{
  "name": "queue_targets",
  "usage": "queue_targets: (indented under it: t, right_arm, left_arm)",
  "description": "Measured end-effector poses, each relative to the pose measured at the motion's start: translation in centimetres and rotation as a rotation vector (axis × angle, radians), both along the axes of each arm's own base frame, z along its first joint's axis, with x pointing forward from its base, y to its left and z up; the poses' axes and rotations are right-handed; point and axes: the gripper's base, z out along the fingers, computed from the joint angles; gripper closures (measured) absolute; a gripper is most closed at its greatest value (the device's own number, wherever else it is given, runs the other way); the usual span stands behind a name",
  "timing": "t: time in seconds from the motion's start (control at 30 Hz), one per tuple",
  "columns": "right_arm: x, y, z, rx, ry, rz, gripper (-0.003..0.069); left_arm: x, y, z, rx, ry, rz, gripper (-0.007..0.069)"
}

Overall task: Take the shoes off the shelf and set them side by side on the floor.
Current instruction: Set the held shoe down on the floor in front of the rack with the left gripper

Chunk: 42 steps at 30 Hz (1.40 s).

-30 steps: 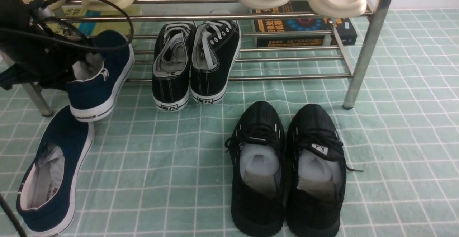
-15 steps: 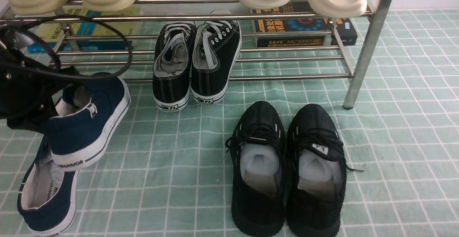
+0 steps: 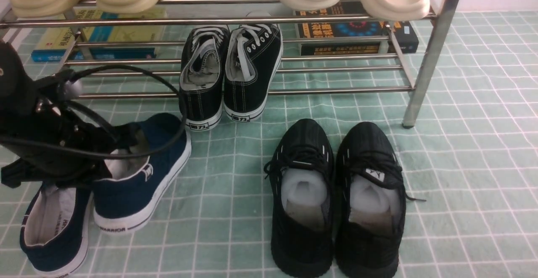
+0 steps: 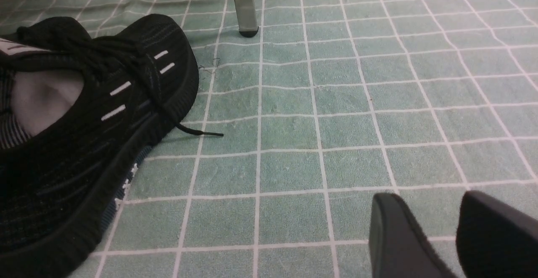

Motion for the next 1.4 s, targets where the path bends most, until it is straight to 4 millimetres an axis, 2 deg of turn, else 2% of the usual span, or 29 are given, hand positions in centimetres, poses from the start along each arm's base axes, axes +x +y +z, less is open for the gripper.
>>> queue_targets:
  t: [0.27, 0.57, 0.73, 1.03, 1.17, 1.4]
  right_arm:
    - [0.0, 0.0, 0.0, 0.0, 0.0, 0.0, 0.042]
    - [0.0, 0.0, 0.0, 0.0, 0.0, 0.0, 0.042]
    - [0.0, 0.0, 0.0, 0.0, 0.0, 0.0, 0.042]
    - [0.0, 0.0, 0.0, 0.0, 0.001, 0.0, 0.042]
    - [0.0, 0.0, 0.0, 0.0, 0.001, 0.0, 0.042]
    - [0.0, 0.0, 0.0, 0.0, 0.001, 0.0, 0.042]
  left_arm:
    - [0.3, 0.2, 0.0, 0.057, -0.029, 0.09, 0.0598]
    - [1.2, 0.3, -2.2, 0.094, 0.039, 0.106, 0.0596]
    - [1.1, 0.3, -1.8, 0.104, 0.021, 0.069, 0.0595]
    - [-0.4, 0.3, 0.9, 0.07, -0.062, 0.049, 0.0595]
    - [-0.4, 0.2, 0.8, 0.065, -0.058, 0.05, 0.0594]
    - [0.4, 0.0, -0.8, 0.062, -0.015, 0.048, 0.059]
